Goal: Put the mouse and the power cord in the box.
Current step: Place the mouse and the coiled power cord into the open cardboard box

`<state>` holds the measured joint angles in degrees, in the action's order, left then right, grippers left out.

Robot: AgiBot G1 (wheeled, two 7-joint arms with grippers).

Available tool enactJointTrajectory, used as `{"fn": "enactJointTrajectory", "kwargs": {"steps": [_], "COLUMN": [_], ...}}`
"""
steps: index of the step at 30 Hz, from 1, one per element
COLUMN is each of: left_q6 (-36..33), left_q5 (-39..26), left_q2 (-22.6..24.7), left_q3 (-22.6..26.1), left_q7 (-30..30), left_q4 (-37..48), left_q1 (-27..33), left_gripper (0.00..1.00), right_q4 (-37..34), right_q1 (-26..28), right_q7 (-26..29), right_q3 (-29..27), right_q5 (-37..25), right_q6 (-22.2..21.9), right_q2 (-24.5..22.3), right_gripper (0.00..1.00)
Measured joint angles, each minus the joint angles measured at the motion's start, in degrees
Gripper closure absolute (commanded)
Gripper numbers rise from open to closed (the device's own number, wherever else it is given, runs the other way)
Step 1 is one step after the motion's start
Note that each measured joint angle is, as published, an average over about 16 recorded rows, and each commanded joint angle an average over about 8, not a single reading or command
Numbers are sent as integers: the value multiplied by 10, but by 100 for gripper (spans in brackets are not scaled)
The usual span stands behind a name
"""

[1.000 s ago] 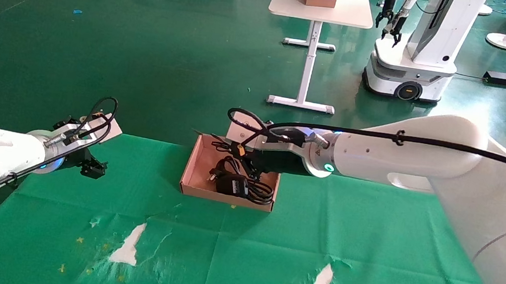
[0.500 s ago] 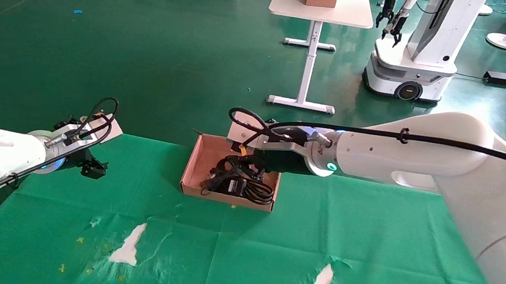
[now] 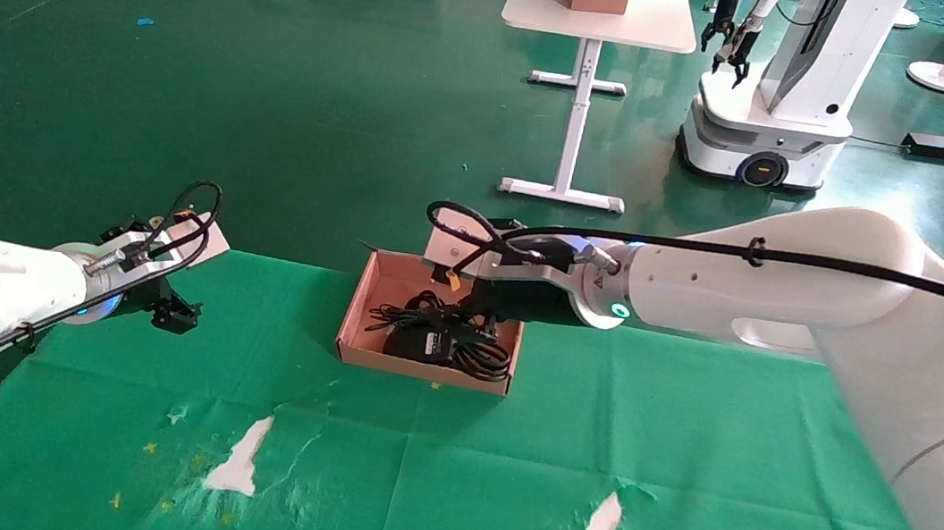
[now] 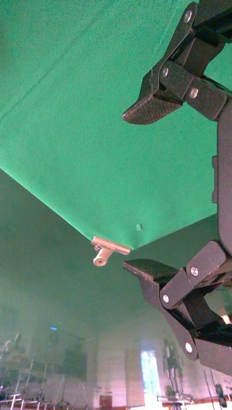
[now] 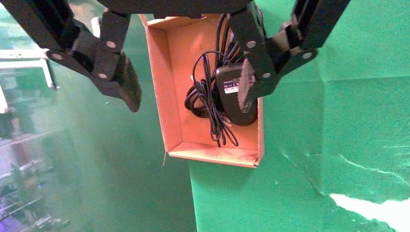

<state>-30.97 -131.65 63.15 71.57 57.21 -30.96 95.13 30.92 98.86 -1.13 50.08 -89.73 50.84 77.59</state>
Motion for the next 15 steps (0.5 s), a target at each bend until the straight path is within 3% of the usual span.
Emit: {"fn": "enactJointTrajectory", "kwargs": {"steps": [15], "left_q6": [0], "left_q5": [0], "left_q2": [0], "left_q3": [0], "left_q7": [0], "left_q4": [0], "left_q1": [0], "left_gripper": [0], "right_q4": [90], "right_q1": [-78], "right_q7": [25], "right_q3": [-72], "right_q5": [100], "right_q6": [74], "right_q2": [-90], "right_gripper": [0]}}
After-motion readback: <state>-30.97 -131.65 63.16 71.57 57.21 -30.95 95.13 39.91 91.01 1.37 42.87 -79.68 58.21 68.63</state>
